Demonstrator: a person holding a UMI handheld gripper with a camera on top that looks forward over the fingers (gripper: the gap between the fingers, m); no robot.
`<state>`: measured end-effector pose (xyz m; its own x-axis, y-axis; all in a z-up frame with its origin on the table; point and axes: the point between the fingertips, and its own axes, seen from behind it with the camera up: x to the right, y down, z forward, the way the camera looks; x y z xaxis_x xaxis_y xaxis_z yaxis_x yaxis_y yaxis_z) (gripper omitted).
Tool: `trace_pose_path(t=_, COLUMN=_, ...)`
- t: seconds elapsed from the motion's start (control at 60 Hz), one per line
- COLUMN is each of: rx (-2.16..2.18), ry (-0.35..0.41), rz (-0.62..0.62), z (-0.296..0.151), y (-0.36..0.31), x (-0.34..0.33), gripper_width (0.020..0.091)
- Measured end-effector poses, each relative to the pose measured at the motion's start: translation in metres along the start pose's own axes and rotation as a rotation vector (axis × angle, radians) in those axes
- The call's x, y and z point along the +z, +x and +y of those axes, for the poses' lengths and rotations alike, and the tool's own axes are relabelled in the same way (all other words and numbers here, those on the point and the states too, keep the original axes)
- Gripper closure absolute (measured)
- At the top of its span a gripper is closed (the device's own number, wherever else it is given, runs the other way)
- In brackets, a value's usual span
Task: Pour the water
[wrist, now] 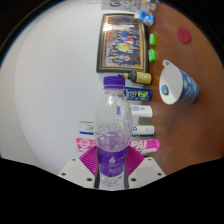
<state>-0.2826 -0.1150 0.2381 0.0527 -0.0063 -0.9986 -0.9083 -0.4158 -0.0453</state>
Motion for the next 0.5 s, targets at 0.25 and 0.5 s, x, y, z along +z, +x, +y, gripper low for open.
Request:
trace_pose_path(t=0.25, rx=0.438, ry=0.001, rz=-0.047, z=-0.018, y=0.02, x=0.021, gripper_width=0.0783)
trace_pose_path(t=0.5, rx=0.32, ry=-0.046, rz=0.009, z=-0.022, y=0.022, x=0.019, gripper_width=0.0782)
